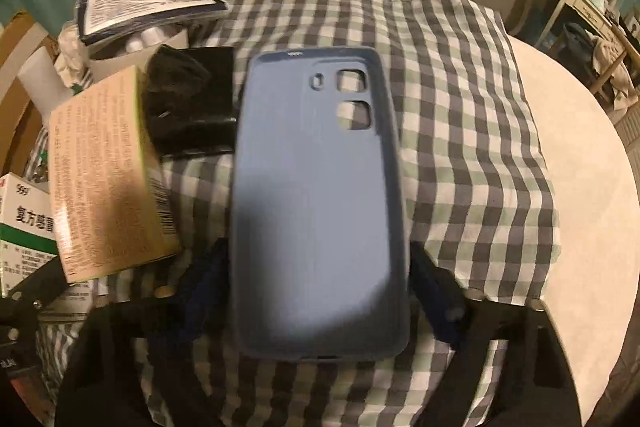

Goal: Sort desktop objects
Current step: 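Grasp the green-and-white medicine box with the left tool while the right tool grasps the blue phone case, then lift both held items and carry them over the cardboard box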

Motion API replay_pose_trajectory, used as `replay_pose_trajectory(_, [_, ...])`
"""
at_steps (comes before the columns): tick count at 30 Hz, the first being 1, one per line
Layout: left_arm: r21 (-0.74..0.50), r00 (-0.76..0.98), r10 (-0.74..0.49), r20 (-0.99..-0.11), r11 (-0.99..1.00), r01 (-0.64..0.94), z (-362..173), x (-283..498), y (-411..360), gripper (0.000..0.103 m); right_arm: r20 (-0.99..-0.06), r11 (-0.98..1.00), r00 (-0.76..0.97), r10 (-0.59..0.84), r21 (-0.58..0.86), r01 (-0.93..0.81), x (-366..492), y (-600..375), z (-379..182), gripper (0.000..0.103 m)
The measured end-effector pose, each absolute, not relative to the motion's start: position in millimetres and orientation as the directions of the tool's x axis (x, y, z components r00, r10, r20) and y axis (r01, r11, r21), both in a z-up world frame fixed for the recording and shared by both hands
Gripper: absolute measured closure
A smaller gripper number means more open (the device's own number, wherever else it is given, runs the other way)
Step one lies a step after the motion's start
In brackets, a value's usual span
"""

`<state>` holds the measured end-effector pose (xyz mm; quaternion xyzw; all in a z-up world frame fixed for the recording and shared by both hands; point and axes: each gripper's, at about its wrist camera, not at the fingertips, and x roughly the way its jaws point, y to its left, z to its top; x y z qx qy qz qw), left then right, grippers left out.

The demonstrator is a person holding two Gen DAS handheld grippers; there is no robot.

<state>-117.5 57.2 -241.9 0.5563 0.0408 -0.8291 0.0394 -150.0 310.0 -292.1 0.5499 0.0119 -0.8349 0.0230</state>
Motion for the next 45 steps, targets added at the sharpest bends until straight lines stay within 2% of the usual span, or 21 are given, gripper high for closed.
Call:
replay_pose_trajectory(10, [-0.017,-0.429,-0.014,-0.903,-0.998,0.068,-219.0,-101.4,50.0,0.004,-0.904,-0.994,-0.418,-0.093,0.109,-0.015,-141.7,323.5,-272.7,0.024])
replay_pose_trajectory(22, [-0.015,-0.527,-0.015,-0.850,-0.998,0.053,-167.8,-100.4,53.4,0.004,-0.840,-0.994,-0.538,-0.070,0.103,-0.032,-114.3,321.4,-216.9,0.024])
replay_pose_trajectory(26, [-0.016,-0.557,-0.013,-0.831,-0.999,0.048,-148.5,-94.9,47.3,0.004,-0.810,-0.998,-0.587,0.005,0.029,-0.049,-95.9,314.7,-190.7,0.024])
replay_pose_trajectory(30, [-0.014,-0.596,-0.001,-0.803,-1.000,0.021,-126.3,-81.8,39.7,0.004,-0.788,-0.997,-0.616,-0.009,0.054,-0.055,-74.1,309.0,-167.7,0.024])
replay_pose_trajectory(34, [-0.017,-0.612,0.024,-0.790,-1.000,-0.018,-109.3,-75.2,32.6,0.004,-0.765,-0.999,-0.643,0.033,0.000,-0.051,-50.3,288.6,-149.6,0.024])
replay_pose_trajectory(38, [-0.016,-0.659,0.046,-0.751,-0.999,-0.051,-89.1,-60.9,21.5,0.004,-0.751,-0.998,-0.661,-0.007,0.047,-0.043,-31.0,279.9,-131.3,0.024])
replay_pose_trajectory(45, [-0.045,-0.697,0.092,-0.711,-0.995,-0.086,-60.7,-44.4,-4.1,0.004,-0.696,-0.999,-0.718,-0.004,0.027,-0.021,-7.4,248.3,-83.9,0.024])
